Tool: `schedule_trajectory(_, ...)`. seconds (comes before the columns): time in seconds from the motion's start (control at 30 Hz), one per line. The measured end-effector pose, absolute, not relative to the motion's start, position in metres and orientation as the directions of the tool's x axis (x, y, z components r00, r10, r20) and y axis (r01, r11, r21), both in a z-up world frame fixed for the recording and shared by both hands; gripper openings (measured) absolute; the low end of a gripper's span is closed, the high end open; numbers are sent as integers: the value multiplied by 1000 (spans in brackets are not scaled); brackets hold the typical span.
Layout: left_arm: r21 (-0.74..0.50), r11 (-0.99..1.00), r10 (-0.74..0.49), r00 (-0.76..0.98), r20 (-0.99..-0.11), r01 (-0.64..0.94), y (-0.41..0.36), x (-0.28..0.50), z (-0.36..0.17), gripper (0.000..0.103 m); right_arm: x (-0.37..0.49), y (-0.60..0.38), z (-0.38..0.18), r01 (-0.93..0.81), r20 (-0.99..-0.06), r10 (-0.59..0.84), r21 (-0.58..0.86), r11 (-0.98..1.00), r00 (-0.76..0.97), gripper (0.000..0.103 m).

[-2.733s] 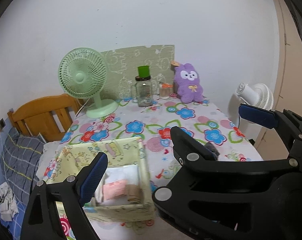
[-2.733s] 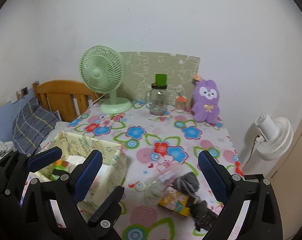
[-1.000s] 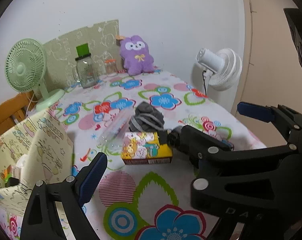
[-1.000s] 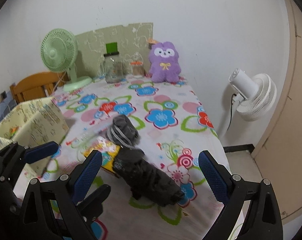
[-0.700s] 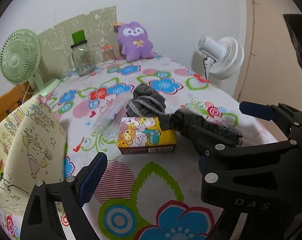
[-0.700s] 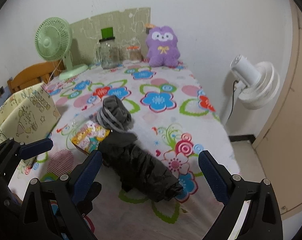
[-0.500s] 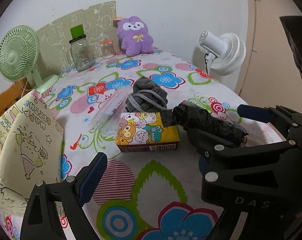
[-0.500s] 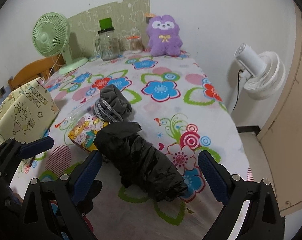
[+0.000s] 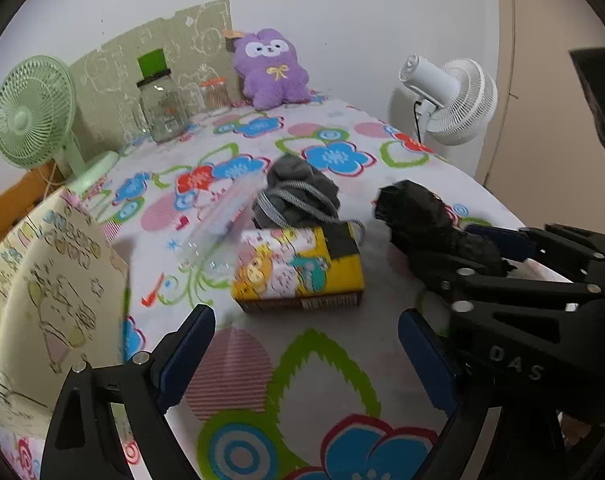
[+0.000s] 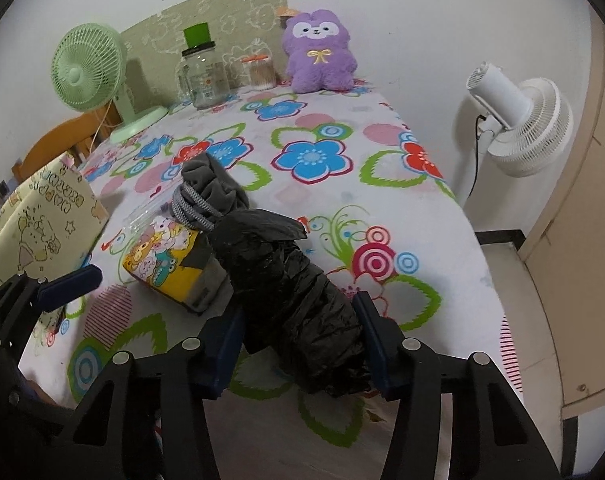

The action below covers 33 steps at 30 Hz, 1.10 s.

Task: Organize soft objects
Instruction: 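Grasp the folded black umbrella with the right tool and lift it, then grasp the yellow cartoon-printed pack with the left tool while the right tool holds the umbrella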

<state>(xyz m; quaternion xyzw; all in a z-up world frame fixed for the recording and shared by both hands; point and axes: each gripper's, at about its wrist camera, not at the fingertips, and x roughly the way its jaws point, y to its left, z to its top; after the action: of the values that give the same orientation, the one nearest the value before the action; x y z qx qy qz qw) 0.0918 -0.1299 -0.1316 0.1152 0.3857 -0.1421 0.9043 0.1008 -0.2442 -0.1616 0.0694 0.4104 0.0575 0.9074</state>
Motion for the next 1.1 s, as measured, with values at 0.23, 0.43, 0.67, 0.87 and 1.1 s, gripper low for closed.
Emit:
schedule_trajectory(0.23,99,930,-183,679,-711,353,-135,103,-120,94,103,-259,-152,-2,-727,136,182,983,673,51)
schedule_trajectory(0.43,70,932,-194,654,-731,355,-140,119,-120,94,110,-265,-145,14,-717,126,186,983,685,49)
schedule_trajectory(0.67,70,932,-189,641,-744,355,-144,129,-127,94,121,-264,-142,14,-713,130,192,981,689,48)
schedule_trajectory(0.87,53,937,-183,614,-768,345,-143,139,-135,90,130,-262,-147,17,-724,136,199,980,677,47)
schedule_trajectory(1.1,24,945,-176,569,-803,327,-138,150,-146,80,135,-257,-152,21,-736,136,199,980,663,47)
